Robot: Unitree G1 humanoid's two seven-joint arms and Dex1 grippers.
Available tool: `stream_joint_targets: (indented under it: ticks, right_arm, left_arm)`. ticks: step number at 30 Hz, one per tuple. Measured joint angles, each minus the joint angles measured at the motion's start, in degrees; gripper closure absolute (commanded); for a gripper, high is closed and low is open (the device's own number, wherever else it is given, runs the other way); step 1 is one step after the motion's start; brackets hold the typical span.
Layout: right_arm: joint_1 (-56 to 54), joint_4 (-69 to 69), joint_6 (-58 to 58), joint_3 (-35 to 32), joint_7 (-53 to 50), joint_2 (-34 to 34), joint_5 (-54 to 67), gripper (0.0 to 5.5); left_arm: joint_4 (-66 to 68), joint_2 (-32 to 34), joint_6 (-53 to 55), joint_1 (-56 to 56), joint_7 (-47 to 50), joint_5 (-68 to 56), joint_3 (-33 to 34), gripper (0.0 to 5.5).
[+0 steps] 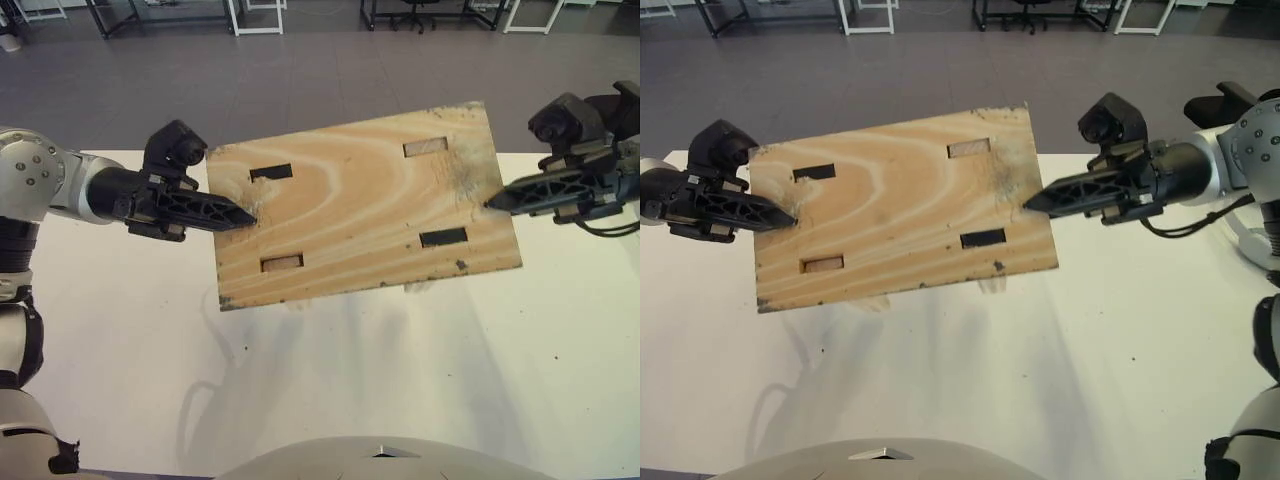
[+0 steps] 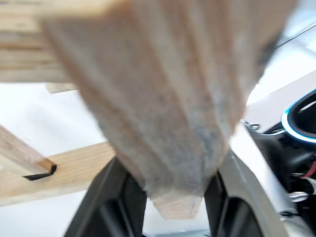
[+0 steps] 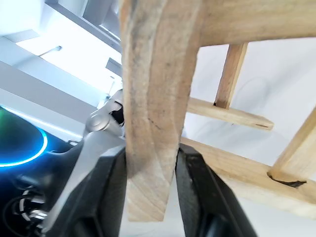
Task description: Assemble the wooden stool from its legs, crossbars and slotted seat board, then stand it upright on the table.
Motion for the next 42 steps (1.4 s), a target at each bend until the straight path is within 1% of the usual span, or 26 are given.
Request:
stream_joint_targets:
  ticks: [3, 5, 6, 7, 8, 9, 10, 11, 13, 16, 18, 20, 22, 23, 24, 26, 28, 29, 30, 31, 32, 33, 36, 38, 40, 42]
  right_arm:
    - [0.22, -3.32, 1.64, 7.47, -2.31, -4.64, 10.05, 4.14]
    - [2.74, -5.30, 1.72, 10.70, -6.51, -6.27, 17.98, 4.14]
    - [5.94, -6.09, 1.56, 12.33, -9.42, -6.41, 22.87, 3.74]
    - [9.25, -6.17, 0.42, 13.05, -11.89, -6.08, 26.81, 3.58]
    - [14.16, -6.48, -3.16, 13.10, -15.66, -3.20, 33.28, 3.36]
    - [19.76, -7.16, -7.12, 12.78, -19.93, 1.02, 36.32, 3.17]
    - [25.21, -7.80, -10.13, 12.06, -23.44, 2.74, 37.18, 2.95]
    - [28.19, -9.14, -12.43, 9.51, -25.93, 4.07, 38.15, 2.83]
    - [31.65, -9.59, -13.65, 4.79, -29.21, 5.41, 38.62, 2.36]
    - [35.49, -8.00, -13.04, -1.59, -31.74, 4.85, 38.46, 1.81]
    - [38.38, -5.49, -12.63, -7.53, -33.05, 3.50, 37.82, 1.40]
    - [41.54, -3.62, -13.14, -13.06, -35.30, 1.46, 37.72, 1.08]
    - [47.18, 0.72, -17.48, -22.17, -38.64, 0.21, 36.58, 1.04]
    - [49.05, 2.89, -21.44, -27.10, -40.31, -0.05, 33.15, 1.04]
    - [50.53, 3.96, -27.93, -31.72, -42.55, 0.41, 27.15, 1.04]
    - [52.56, 4.74, -39.52, -37.01, -48.31, 3.23, 17.20, 1.04]
    - [54.92, 3.63, -50.96, -40.41, -54.67, 8.47, 7.06, 1.04]
    - [56.22, 0.88, -58.82, -42.50, -60.11, 14.32, 0.58, 1.04]
    - [57.48, -2.48, -64.11, -43.34, -64.66, 21.30, -3.55, 1.04]
    - [58.17, -5.06, -65.81, -43.00, -66.55, 25.65, -5.81, 1.04]
    - [58.48, -7.08, -66.31, -42.52, -67.19, 27.78, -7.38, 1.04]
    - [58.49, -9.58, -67.44, -42.29, -67.39, 29.41, -10.29, 1.04]
    - [58.36, -11.81, -70.93, -42.87, -68.53, 32.10, -17.19, 1.04]
    - [57.30, -11.57, -74.22, -44.08, -70.75, 35.50, -21.72, 1.04]
    - [56.57, -11.52, -76.67, -43.74, -71.60, 38.24, -26.33, 1.04]
    - [56.20, -11.66, -78.20, -42.87, -71.45, 39.74, -30.53, 1.04]
  left_arm:
    - [0.48, 2.75, 1.02, -2.44, 0.08, -7.10, -9.38, 4.19]
    - [1.64, 3.67, 1.03, -3.35, 0.23, -10.14, -14.59, 4.19]
    - [2.43, 3.75, 1.04, -3.38, 0.30, -11.15, -17.19, 4.19]
    - [2.86, 3.82, 1.07, -3.12, 0.49, -11.69, -18.84, 3.83]
    - [3.10, 2.97, 1.12, -2.16, 1.25, -12.71, -19.23, 3.66]
    - [2.93, 1.34, 1.13, -0.28, 2.35, -13.59, -18.70, 3.41]
    - [2.74, -0.03, 1.13, 1.66, 3.55, -13.43, -18.32, 3.22]
    - [3.49, -2.34, 1.13, 2.79, 4.83, -12.77, -16.82, 3.11]
    - [5.08, -4.69, 1.09, 5.31, 8.10, -11.73, -11.99, 2.70]
    - [8.61, -5.85, 1.02, 7.56, 12.56, -11.24, -3.98, 2.21]
    - [11.17, -7.17, 0.92, 8.11, 16.42, -9.82, 2.48, 1.82]
    - [11.22, -6.04, 0.67, 10.90, 17.77, -9.06, 7.86, 1.53]
    - [12.13, -2.34, -2.24, 14.95, 18.01, -5.18, 14.73, 1.26]
    - [12.30, 0.15, -5.87, 17.29, 19.02, -2.50, 18.99, 1.11]
    - [10.95, 1.06, -12.32, 19.67, 22.21, 1.07, 24.33, 1.11]
    - [6.13, 0.31, -24.73, 24.03, 30.20, 8.52, 31.61, 1.11]
    - [-1.10, -2.64, -37.13, 31.40, 37.28, 17.62, 35.71, 1.11]
    - [-7.38, -7.15, -45.18, 37.54, 41.78, 23.21, 37.13, 1.11]
    - [-12.03, -13.45, -50.35, 43.57, 45.07, 26.73, 36.33, 1.11]
    - [-13.52, -17.75, -51.28, 47.00, 46.15, 27.09, 35.08, 0.96]
    - [-14.34, -19.61, -51.90, 48.89, 46.56, 28.00, 34.46, 0.81]
    - [-15.17, -19.89, -53.83, 49.90, 46.93, 29.58, 34.96, 0.59]
    - [-16.33, -20.97, -58.15, 48.17, 50.86, 31.09, 41.47, 0.59]
    - [-17.58, -23.11, -61.94, 44.63, 54.99, 31.25, 45.36, 0.59]
    - [-21.48, -26.13, -63.95, 45.16, 57.23, 32.23, 45.62, 0.59]
    - [-25.57, -27.74, -64.51, 51.62, 57.30, 34.08, 45.22, 0.59]
